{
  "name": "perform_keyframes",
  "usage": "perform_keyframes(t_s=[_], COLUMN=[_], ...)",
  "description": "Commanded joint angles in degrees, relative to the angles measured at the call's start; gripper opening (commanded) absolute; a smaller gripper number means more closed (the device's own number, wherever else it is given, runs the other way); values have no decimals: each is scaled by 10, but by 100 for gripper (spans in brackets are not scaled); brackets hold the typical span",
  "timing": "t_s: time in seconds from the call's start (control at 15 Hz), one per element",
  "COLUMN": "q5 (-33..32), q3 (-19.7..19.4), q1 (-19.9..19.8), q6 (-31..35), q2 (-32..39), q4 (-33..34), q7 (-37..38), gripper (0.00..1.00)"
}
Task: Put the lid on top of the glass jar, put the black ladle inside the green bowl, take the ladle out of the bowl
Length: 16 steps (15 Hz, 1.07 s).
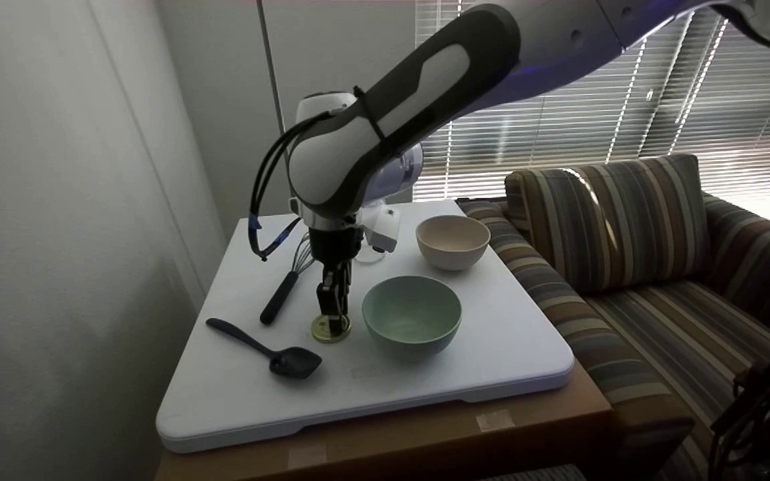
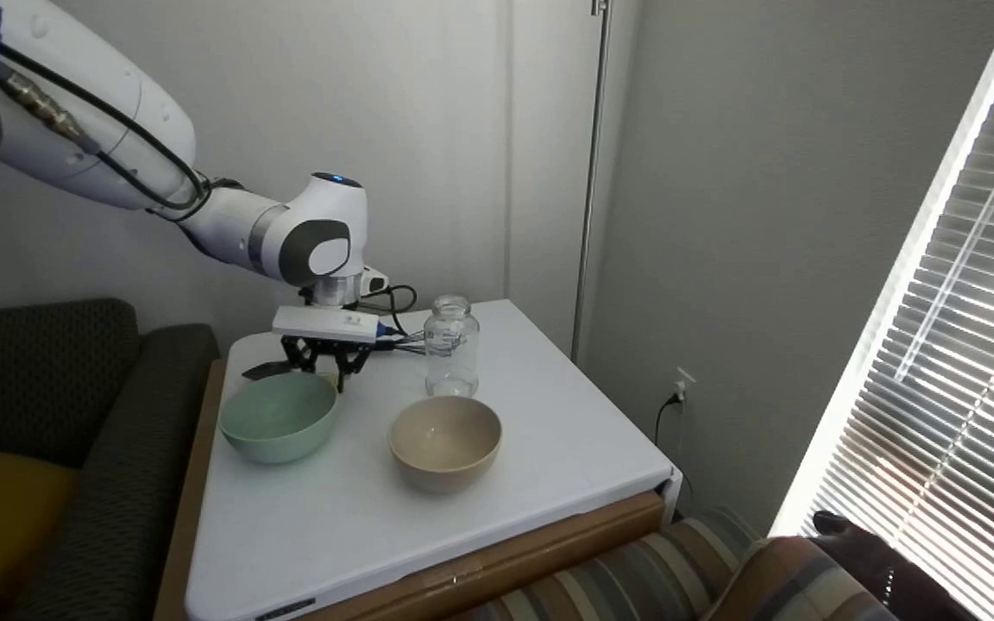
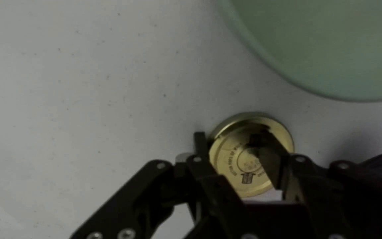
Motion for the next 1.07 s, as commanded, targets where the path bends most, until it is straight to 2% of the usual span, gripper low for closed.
perform_keyframes(t_s=[0.0,0.07,0.33,0.4,0.73,1.0], q5=[-16,-27,-106,-121,-161,-178], q3=[-8,-12,-43,-48,-61,-68], q1=[8,14,46,52,76,90], q6=[22,33,89,102,159,180], q2=[-16,-19,-31,-34,-51,-74], q4=[-37,-41,-64,-71,-104,-124], q7=[-11,-14,-20,-17,-3,3], gripper=[67,69,96,99,100,100])
